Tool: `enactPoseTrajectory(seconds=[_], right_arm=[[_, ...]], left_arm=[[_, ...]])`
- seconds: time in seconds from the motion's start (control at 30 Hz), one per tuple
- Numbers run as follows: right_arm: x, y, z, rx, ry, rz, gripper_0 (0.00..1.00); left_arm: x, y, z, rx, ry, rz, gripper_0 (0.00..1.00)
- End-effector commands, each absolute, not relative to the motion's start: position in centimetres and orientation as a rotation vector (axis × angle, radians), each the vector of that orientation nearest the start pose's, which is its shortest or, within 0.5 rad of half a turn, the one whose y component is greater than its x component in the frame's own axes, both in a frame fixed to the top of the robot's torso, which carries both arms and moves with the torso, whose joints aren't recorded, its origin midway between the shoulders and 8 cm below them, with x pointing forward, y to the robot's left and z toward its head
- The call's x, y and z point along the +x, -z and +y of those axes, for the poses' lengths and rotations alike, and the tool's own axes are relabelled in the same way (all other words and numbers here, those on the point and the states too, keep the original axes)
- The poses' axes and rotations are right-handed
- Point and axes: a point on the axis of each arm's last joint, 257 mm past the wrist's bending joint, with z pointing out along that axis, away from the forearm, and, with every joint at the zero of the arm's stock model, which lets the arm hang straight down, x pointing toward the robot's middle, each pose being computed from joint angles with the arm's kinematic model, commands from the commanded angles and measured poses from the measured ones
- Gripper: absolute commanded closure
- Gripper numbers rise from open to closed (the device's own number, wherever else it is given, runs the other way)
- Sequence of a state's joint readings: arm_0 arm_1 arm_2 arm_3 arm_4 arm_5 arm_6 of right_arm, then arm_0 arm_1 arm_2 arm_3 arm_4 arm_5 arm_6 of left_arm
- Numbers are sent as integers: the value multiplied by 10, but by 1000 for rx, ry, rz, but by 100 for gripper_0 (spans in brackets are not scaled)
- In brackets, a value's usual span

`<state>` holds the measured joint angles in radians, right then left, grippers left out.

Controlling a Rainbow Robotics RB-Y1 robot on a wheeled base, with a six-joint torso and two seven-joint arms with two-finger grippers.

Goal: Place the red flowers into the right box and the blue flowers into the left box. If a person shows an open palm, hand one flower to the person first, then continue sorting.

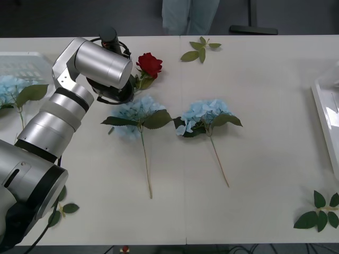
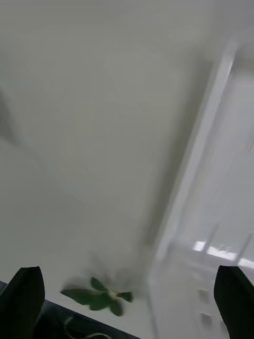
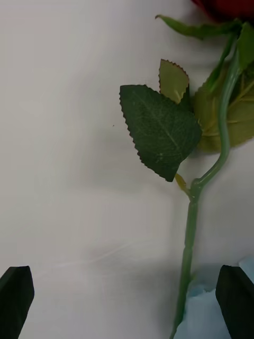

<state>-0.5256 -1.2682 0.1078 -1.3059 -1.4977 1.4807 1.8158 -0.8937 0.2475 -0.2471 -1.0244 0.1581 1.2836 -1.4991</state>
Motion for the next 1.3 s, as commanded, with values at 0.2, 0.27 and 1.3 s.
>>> enactPoseTrajectory(seconds=[0.2, 0.27, 1.3], right_arm=[[458, 142, -384, -111, -304, 2712, 6], [457, 152, -366, -88, -317, 2717, 7], [443, 214, -247, -126, -244, 2687, 7]], left_arm=[[628, 235, 172, 407, -257, 2504, 0], [626, 237, 168, 419, -253, 2507, 0], [608, 274, 169, 512, -290, 2557, 0]])
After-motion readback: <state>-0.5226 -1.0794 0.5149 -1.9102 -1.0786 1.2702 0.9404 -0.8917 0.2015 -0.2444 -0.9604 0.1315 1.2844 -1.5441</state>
